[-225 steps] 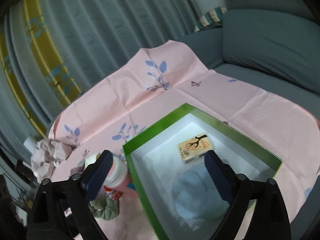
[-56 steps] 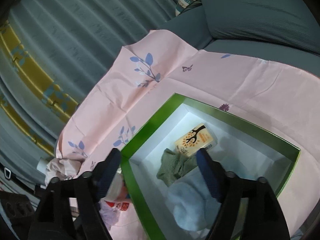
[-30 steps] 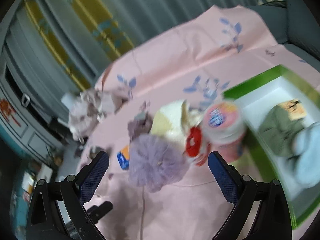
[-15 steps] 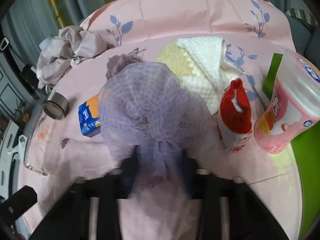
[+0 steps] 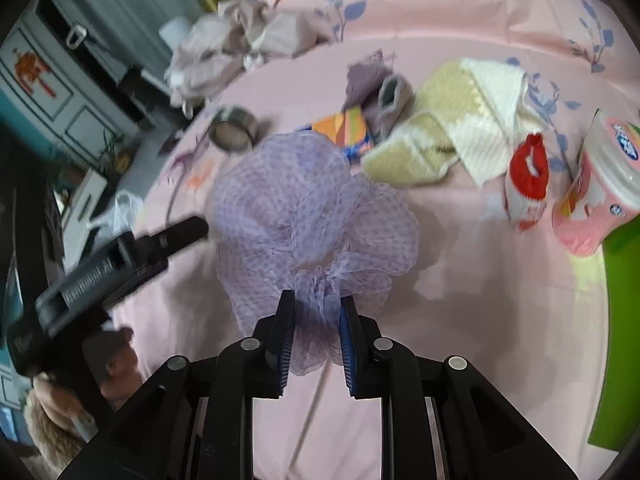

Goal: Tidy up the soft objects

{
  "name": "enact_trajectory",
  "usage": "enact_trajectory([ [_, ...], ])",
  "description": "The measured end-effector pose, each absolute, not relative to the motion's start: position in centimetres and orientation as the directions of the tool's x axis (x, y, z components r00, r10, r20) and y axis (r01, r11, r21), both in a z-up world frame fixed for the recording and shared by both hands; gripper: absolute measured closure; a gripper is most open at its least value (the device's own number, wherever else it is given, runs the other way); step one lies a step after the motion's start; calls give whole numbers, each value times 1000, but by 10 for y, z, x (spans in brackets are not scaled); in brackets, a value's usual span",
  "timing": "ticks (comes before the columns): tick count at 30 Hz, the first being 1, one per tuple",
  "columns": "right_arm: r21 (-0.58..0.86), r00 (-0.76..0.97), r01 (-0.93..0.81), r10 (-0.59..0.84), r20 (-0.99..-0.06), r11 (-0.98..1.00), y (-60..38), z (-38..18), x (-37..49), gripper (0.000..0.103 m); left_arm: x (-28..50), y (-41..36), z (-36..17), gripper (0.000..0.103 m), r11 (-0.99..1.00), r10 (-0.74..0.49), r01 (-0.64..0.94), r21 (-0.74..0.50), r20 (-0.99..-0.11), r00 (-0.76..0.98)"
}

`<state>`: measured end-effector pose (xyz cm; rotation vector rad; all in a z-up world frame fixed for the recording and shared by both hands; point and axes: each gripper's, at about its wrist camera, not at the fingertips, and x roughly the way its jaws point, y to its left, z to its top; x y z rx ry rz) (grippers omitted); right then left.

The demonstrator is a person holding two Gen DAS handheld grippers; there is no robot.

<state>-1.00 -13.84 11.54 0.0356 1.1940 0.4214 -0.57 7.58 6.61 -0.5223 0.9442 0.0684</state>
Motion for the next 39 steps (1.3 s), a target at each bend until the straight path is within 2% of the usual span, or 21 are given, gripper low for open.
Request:
enact_trajectory([
  [1,250,285,-294,335,-898,923,-139,113,-10,78,-6,75,66,4,875,-170,-277,-398,-786,594],
  [2,252,275,-284,331,-903,925,-141,112,-9,71,-6,74,66,7,874,-174,-273,-401,-785,595],
  [3,249,273,-278,324,-906,928,-141,111,-7,54,-6,73,66,10,875,-187,-261,-409,-781,596],
  [5,242,294,-253,313,-903,937,-147,111,-6,30,-6,71,66,14,874,-208,-242,-421,-776,596],
  [6,247,315,-237,315,-895,940,-150,113,-5,27,-6,70,66,18,874,-222,-231,-428,-775,592],
  [10,319,399,-186,368,-840,929,-169,121,1,27,-6,62,65,35,882,-257,-195,-428,-785,564],
  [12,340,424,-172,381,-822,925,-171,121,5,27,-6,53,63,49,890,-294,-147,-433,-788,541],
  [15,402,417,-162,431,-800,901,-172,117,11,27,-4,38,52,62,894,-348,-93,-438,-809,474],
  [18,440,396,-182,475,-786,879,-167,114,13,27,-2,28,41,64,890,-382,-75,-451,-823,421],
  [22,415,382,-193,457,-803,889,-159,104,18,31,0,18,29,64,904,-365,-66,-422,-843,395],
  [26,392,330,-162,425,-843,905,-154,83,27,38,1,13,28,65,910,-359,-48,-412,-841,405],
  [28,395,300,-149,422,-855,907,-152,72,31,40,3,13,26,69,902,-371,-53,-428,-834,408],
  [31,435,251,-149,460,-852,888,-148,62,35,49,4,9,26,70,908,-362,-45,-417,-832,420],
  [36,449,227,-186,483,-846,874,-141,57,32,54,4,-2,24,81,929,-332,1,-370,-831,446],
  [38,470,205,-198,505,-838,860,-139,55,32,54,6,-3,22,90,911,-374,10,-411,-817,439],
  [39,465,206,-203,502,-840,862,-139,55,32,54,7,-2,20,91,901,-392,6,-433,-810,436],
])
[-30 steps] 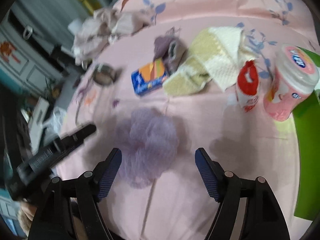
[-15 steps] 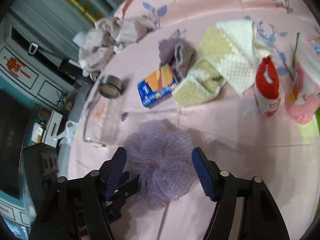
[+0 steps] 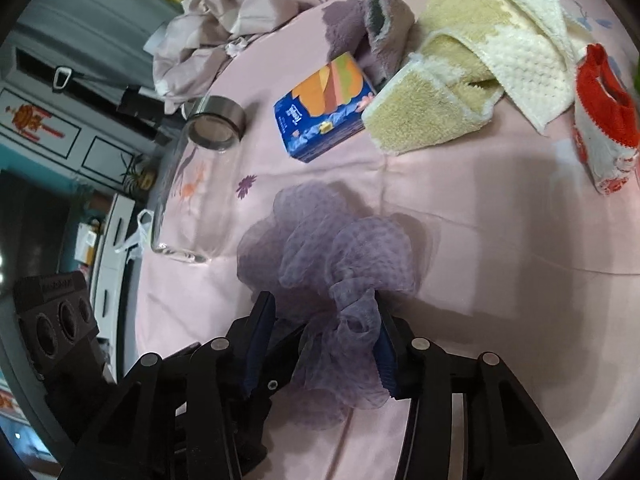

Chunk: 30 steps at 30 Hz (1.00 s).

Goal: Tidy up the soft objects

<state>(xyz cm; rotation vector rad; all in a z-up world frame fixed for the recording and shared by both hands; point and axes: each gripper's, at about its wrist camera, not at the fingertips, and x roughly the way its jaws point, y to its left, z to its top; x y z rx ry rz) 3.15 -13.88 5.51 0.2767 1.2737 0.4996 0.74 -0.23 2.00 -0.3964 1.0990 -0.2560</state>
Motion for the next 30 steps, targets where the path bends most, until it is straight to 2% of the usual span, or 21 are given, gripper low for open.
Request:
enact_trajectory([
  [5,502,193,-203,537,-821,840,-142,57,31,54,4,-10,28,96,906,-390,43,-420,-793,469],
  [10,551,208,-221,591,-780,805,-145,75,26,54,-4,-27,55,96,933,-343,109,-342,-763,548],
  [19,541,412,-255,597,-689,801,-191,145,10,54,-13,-81,117,96,931,-365,262,-255,-667,649],
  [30,569,689,-111,476,-547,815,-311,202,-14,54,-2,-195,157,95,842,-507,503,-195,-603,615],
])
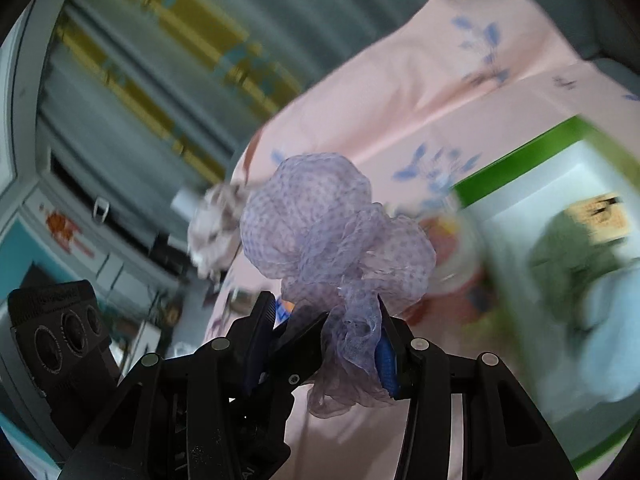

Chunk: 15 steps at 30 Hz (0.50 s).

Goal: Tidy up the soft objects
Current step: 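Carry the bath puff into the green-rimmed box and open the right gripper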

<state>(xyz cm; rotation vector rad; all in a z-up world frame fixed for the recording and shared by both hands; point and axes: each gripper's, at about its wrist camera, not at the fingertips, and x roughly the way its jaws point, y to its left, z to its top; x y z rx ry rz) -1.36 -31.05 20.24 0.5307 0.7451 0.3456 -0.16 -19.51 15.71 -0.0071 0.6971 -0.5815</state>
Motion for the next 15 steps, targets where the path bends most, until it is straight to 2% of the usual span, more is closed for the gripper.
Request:
enact_trajectory([
  [7,618,793,-11,383,-473,786,-377,207,-23,54,13,-257,160,95,777,-571,603,-180,-605,555],
  [15,668,851,88,293,-436,739,-419,192,-11,54,48,-299,144,95,766,-555,620,-171,-662,504],
])
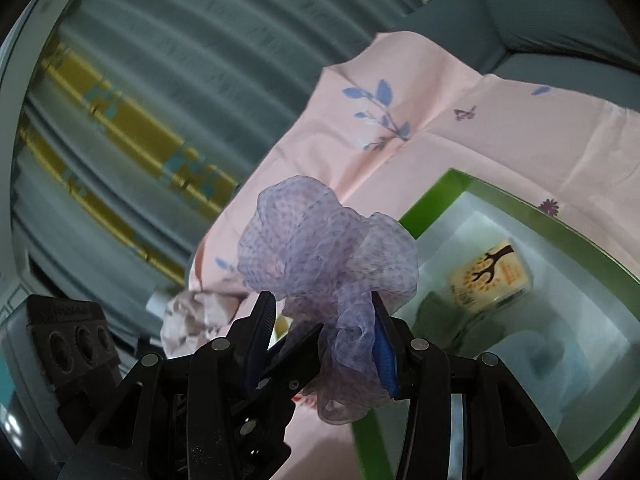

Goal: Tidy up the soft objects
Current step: 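Carry the bath puff into the green-rimmed box and open the right gripper, then move the right gripper back to the red-and-white sock on the pile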

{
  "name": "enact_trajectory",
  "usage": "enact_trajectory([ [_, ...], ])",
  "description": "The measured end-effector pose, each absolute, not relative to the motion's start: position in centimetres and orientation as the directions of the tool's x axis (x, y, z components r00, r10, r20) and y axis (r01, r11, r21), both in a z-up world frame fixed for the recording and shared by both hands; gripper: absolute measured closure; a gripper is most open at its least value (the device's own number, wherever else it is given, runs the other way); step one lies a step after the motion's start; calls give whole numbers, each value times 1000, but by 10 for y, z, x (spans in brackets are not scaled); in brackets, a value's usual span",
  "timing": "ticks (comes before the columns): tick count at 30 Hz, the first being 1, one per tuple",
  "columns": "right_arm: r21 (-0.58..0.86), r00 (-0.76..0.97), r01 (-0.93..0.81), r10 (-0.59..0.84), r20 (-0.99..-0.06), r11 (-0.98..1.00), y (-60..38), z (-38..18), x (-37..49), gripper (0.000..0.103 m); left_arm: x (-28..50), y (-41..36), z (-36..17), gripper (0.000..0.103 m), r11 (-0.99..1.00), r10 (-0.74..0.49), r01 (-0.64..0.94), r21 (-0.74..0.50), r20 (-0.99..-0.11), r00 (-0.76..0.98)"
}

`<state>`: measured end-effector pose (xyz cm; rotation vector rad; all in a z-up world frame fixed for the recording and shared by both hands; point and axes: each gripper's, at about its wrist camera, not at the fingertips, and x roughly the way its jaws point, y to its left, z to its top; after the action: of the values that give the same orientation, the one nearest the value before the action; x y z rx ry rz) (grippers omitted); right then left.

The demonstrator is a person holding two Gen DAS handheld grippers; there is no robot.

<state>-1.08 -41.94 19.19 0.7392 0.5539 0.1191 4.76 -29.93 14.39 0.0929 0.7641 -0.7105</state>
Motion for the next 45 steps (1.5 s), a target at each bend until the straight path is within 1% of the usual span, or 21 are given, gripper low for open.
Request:
enact_trajectory([
  [2,680,853,111,282,-440,724,-426,186,-9,54,59,-307,135,95,772,-543,610,-181,-686,485],
  [9,674,822,201,252,-510,710,-441,166,9,54,87,-323,106,94,802,-487,567,-186,-754,441],
  [11,665,817,225,234,-527,712,-443,164,8,54,88,-324,103,94,804,-488,561,-198,-757,434],
  [12,661,815,233,227,-533,713,-444,163,7,54,87,-324,103,90,802,-493,562,-203,-755,432],
  [14,647,816,254,200,-542,719,-444,165,3,54,84,-324,105,87,798,-500,567,-204,-749,434],
  [15,642,817,258,191,-544,722,-445,166,2,54,82,-325,105,81,798,-498,569,-200,-751,434],
  [16,638,818,265,181,-546,723,-446,167,0,54,79,-325,107,77,800,-492,569,-191,-753,438],
  [18,636,823,276,164,-544,720,-448,169,-6,54,76,-323,110,61,803,-490,566,-187,-748,448],
  [19,633,824,286,153,-545,720,-450,170,-8,53,73,-321,113,56,803,-493,565,-189,-743,452],
  [20,629,825,295,140,-548,719,-451,171,-11,47,71,-318,116,46,805,-497,561,-193,-737,458],
  [21,628,827,303,129,-547,717,-452,172,-14,39,69,-315,119,41,806,-498,559,-194,-733,464],
  [22,633,833,304,124,-539,712,-453,173,-18,37,66,-311,122,38,806,-502,558,-197,-727,468],
  [24,645,845,288,128,-519,708,-455,175,-24,34,60,-302,129,29,810,-507,549,-208,-720,474],
  [25,647,848,283,130,-513,708,-455,176,-25,32,58,-297,132,27,810,-511,544,-217,-716,475],
  [26,647,851,284,125,-510,708,-456,178,-28,26,55,-292,134,23,811,-516,539,-228,-711,477],
  [27,644,853,284,119,-508,710,-455,178,-29,21,50,-284,138,21,810,-525,534,-240,-703,480],
  [29,638,853,283,117,-509,716,-453,180,-29,17,43,-272,144,19,818,-519,523,-239,-699,493],
  [33,649,857,276,124,-500,709,-452,181,-32,16,27,-240,155,16,842,-493,489,-228,-693,527],
  [37,623,856,271,112,-505,734,-443,187,-34,16,11,-195,161,13,864,-477,441,-243,-675,563],
  [41,594,850,249,120,-512,765,-426,195,-36,16,6,-137,159,4,907,-417,327,-264,-661,624],
  [45,540,829,240,119,-546,807,-399,203,-37,16,8,-88,141,3,934,-355,230,-272,-665,657],
])
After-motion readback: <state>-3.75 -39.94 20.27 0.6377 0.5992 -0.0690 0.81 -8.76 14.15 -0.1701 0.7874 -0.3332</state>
